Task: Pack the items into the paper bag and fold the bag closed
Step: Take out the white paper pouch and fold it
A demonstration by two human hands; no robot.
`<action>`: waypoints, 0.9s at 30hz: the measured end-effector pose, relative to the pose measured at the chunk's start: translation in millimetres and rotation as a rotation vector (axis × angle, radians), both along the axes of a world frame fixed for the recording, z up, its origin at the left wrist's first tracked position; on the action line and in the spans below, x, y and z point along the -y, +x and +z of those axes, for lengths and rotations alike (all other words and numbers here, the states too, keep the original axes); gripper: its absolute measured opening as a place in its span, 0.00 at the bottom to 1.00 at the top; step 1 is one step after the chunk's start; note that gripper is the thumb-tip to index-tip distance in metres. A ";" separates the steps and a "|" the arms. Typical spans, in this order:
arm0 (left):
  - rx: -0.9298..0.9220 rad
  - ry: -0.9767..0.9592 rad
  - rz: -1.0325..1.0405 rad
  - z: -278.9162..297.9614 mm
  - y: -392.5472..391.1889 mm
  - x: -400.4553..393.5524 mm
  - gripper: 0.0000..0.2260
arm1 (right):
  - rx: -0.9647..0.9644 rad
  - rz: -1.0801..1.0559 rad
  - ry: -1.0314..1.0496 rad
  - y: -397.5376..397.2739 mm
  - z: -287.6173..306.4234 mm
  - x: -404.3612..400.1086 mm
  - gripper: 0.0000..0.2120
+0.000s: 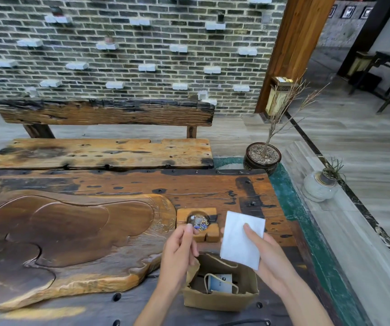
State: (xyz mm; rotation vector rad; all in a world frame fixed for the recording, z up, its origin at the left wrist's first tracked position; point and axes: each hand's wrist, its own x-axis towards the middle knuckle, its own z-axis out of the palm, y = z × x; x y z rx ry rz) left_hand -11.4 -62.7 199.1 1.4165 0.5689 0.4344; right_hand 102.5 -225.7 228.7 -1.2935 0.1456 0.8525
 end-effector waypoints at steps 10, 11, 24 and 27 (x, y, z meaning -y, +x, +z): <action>-0.249 0.119 -0.111 -58.3 -19.2 -2.0 0.03 | 0.023 -0.038 -0.214 10.7 -29.3 50.1 0.16; -0.277 0.144 -0.125 -65.4 -19.2 -0.9 0.03 | 0.022 -0.019 -0.246 9.8 -31.5 53.1 0.15; -0.441 0.319 -0.264 -111.5 -9.7 8.2 0.07 | -0.015 0.192 -0.460 -2.9 -57.6 34.8 0.09; -0.429 0.323 -0.229 -118.2 -11.8 7.2 0.06 | -0.072 0.188 -0.435 0.1 -75.7 33.6 0.17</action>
